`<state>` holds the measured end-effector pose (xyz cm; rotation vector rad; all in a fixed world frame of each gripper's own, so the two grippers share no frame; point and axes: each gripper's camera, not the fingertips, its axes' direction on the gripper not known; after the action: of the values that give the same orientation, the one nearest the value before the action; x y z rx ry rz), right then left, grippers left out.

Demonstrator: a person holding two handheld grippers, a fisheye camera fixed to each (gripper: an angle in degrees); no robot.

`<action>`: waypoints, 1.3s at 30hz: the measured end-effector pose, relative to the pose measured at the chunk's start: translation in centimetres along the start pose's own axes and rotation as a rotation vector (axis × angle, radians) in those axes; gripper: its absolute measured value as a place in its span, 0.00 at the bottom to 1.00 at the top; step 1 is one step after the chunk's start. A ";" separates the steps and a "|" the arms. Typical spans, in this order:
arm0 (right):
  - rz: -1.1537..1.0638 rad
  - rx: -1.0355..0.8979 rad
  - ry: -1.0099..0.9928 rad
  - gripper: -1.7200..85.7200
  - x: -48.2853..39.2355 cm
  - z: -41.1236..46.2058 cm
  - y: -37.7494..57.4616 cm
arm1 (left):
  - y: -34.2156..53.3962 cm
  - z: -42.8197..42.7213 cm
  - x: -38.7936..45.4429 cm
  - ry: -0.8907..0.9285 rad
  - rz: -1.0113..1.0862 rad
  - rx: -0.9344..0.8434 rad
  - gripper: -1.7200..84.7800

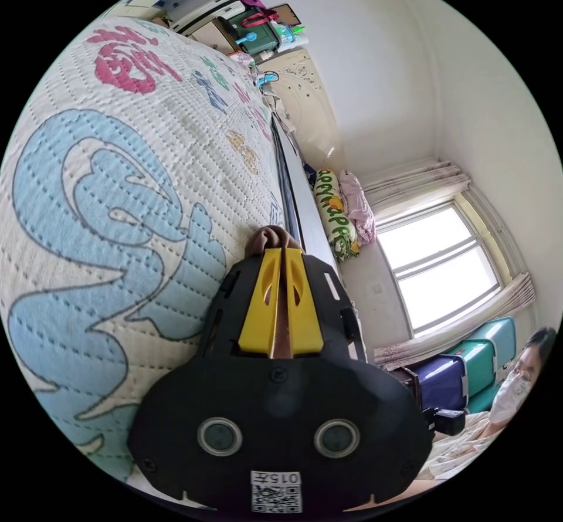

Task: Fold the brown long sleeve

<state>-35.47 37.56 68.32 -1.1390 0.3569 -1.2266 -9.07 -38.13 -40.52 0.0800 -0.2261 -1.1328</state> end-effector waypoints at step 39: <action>1.279 0.857 -0.456 0.18 52.4 -19.2 45.6 | 38.8 8.1 -41.4 -0.196 1.304 -0.514 0.15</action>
<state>-5.61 -21.45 39.70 -0.2360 0.1112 0.0841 6.84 16.13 -31.48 -0.5702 -0.1074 0.1338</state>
